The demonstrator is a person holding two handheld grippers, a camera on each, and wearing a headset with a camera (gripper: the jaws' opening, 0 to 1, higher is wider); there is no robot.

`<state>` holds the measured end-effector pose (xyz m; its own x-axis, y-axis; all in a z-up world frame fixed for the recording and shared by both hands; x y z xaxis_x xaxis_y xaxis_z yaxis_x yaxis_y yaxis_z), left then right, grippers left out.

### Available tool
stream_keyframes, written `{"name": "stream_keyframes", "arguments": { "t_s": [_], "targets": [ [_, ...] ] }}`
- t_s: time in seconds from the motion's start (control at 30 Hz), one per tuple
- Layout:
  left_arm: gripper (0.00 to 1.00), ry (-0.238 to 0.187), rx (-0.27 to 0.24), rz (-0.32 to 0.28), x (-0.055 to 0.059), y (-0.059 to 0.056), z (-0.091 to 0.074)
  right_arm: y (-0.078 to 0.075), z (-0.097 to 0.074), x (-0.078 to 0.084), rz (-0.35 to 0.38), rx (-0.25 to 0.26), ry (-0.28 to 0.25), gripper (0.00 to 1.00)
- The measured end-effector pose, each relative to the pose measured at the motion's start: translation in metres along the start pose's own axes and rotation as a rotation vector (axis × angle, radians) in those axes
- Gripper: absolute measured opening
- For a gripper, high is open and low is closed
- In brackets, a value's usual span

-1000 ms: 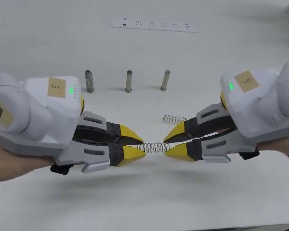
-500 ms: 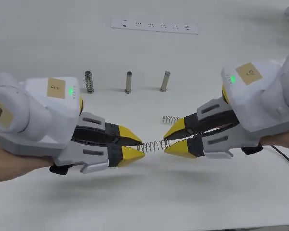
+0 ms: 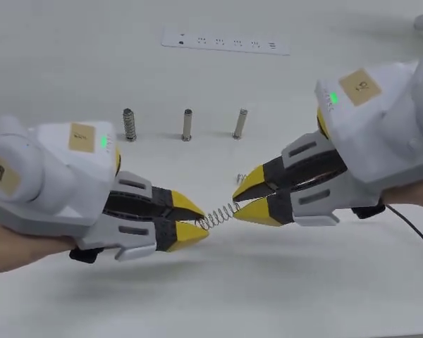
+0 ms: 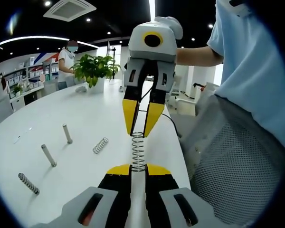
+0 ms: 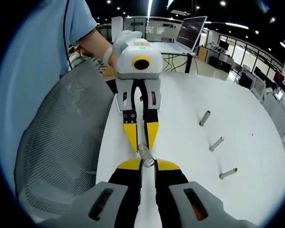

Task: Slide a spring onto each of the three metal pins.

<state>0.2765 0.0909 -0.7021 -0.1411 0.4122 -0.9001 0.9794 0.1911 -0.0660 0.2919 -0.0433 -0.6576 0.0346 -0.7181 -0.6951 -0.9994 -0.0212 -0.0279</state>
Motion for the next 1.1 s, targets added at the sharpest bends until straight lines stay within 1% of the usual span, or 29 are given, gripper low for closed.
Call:
{"name": "stream_keyframes", "arguments": {
  "t_s": [0.23, 0.4, 0.53, 0.7, 0.97, 1.07, 1.1],
  "targets": [
    [0.02, -0.005, -0.001, -0.004, 0.000, -0.001, 0.000, 0.000, 0.000, -0.007, -0.025, 0.004, 0.003, 0.07],
    [0.02, -0.003, 0.000, 0.002, 0.000, -0.002, 0.000, 0.003, 0.000, -0.012, -0.045, 0.006, 0.007, 0.07],
    [0.02, 0.000, -0.008, 0.008, 0.001, -0.001, 0.000, 0.004, 0.001, -0.012, -0.052, 0.012, 0.011, 0.07],
    [0.02, -0.001, -0.007, 0.001, 0.001, -0.002, 0.001, 0.004, 0.000, -0.013, -0.066, 0.014, 0.019, 0.07],
    [0.02, -0.005, -0.005, 0.023, 0.002, -0.004, 0.001, 0.007, 0.000, -0.014, -0.077, 0.006, 0.029, 0.07],
    [0.02, -0.008, -0.008, 0.024, 0.002, -0.004, 0.000, 0.008, 0.000, -0.014, -0.069, -0.001, 0.031, 0.08],
    [0.02, -0.008, -0.007, 0.031, 0.002, -0.004, 0.001, 0.008, 0.000, -0.015, -0.070, -0.002, 0.031, 0.10]
  ]
}}
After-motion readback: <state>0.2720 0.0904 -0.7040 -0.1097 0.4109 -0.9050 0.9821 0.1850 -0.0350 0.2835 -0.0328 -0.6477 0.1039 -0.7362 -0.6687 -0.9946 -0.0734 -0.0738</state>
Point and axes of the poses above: the centre of the closed fingertips' face, and the gripper's own axes: z roughly forward along the fingers, y roughly to its left, x roughly out of its underside, the point moved 8 cm from there along -z, roughly backward along the fingers
